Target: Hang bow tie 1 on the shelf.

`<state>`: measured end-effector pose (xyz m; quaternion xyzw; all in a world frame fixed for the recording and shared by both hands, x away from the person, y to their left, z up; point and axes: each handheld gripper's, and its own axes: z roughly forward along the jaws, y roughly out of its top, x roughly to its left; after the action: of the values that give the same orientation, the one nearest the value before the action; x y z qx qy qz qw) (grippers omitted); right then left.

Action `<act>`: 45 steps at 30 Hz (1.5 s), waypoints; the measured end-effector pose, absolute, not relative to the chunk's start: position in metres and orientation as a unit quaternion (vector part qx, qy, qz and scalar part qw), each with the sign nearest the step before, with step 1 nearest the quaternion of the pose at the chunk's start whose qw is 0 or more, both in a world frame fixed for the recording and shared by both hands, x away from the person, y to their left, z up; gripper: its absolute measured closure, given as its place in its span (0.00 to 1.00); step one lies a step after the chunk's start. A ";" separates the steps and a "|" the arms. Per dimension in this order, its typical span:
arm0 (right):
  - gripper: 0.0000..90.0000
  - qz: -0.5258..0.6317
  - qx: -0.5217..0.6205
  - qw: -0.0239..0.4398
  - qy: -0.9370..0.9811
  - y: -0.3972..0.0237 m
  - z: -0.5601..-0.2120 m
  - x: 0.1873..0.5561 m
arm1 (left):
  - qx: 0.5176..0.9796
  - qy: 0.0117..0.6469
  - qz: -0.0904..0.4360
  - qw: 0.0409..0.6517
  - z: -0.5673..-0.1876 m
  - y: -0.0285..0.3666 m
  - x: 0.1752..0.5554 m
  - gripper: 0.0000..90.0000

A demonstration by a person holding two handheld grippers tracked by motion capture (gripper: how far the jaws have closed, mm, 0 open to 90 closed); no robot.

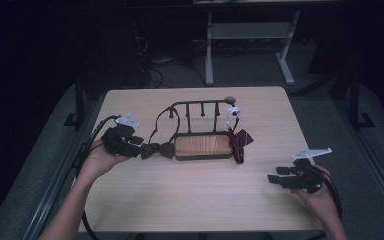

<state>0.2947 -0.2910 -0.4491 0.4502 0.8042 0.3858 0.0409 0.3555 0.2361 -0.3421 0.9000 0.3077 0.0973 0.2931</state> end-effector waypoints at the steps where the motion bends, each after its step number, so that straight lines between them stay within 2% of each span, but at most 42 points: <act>1: 0.47 0.386 0.450 0.041 0.804 -0.291 -0.449 0.295 | 0.900 0.307 0.098 0.293 -0.343 0.236 0.355 0.59; 24: 0.47 0.383 0.458 0.037 0.802 -0.294 -0.451 0.295 | 0.900 0.313 0.088 0.292 -0.376 0.235 0.342 0.52; 45: 0.47 0.382 0.457 0.038 0.803 -0.293 -0.451 0.295 | 0.899 0.313 0.089 0.292 -0.399 0.234 0.331 0.49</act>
<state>0.2948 -0.2932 -0.4512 0.4569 0.8025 0.3818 0.0381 0.3312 0.2338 -0.3992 0.8994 0.3134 0.0888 0.2916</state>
